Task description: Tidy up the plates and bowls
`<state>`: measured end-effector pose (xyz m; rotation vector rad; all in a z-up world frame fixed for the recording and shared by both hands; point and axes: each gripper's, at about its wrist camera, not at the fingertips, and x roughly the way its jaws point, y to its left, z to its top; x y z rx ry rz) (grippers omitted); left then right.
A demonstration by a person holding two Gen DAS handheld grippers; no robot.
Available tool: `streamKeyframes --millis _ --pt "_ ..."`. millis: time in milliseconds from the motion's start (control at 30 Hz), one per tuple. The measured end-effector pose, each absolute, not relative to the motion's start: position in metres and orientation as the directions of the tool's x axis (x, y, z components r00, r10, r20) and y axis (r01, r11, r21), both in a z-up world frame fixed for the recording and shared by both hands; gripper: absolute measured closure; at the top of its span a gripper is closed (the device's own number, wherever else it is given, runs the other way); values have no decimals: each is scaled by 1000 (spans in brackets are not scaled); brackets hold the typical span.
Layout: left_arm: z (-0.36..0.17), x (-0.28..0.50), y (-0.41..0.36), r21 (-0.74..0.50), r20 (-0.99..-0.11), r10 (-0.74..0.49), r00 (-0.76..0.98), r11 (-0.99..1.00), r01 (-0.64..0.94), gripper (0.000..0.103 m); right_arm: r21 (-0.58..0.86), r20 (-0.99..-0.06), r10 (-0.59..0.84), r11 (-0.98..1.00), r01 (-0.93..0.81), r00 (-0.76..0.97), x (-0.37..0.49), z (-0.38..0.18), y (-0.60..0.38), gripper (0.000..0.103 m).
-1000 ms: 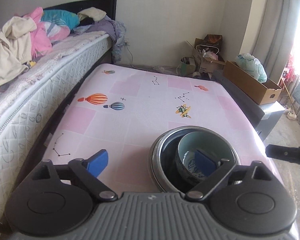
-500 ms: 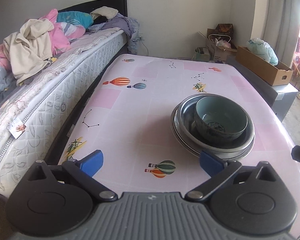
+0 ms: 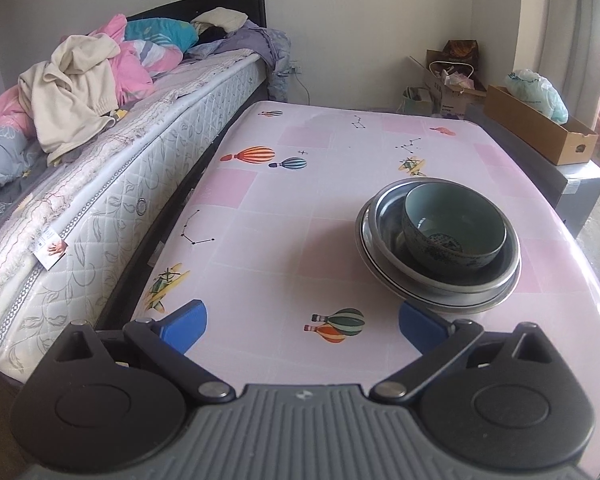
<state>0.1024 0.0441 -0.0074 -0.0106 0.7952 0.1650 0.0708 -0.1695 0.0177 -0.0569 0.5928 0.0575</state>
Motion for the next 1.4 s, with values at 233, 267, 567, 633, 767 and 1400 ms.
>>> streamKeyframes --millis 233,267,567,633,767,1400 --pt "-13 98 49 -3 -719 104 687 988 -152 0 105 -574 98 993 -46 813 79 23 -195 1" --pt "-14 99 51 -4 -721 109 684 987 -162 0 121 -567 107 992 -46 817 79 24 -199 1" --pt "-16 109 52 39 -735 186 652 972 -233 0 442 -561 410 883 -159 719 83 19 -218 1" --pt "-13 109 53 28 -735 183 652 970 -241 0 458 -569 445 870 -183 692 82 15 -212 1" --pt "-8 110 52 23 -731 189 656 967 -254 0 391 -590 427 894 -220 685 78 13 -193 1" --pt "-8 108 41 21 -749 171 640 972 -235 0 136 -622 263 964 -228 738 78 13 -165 1"
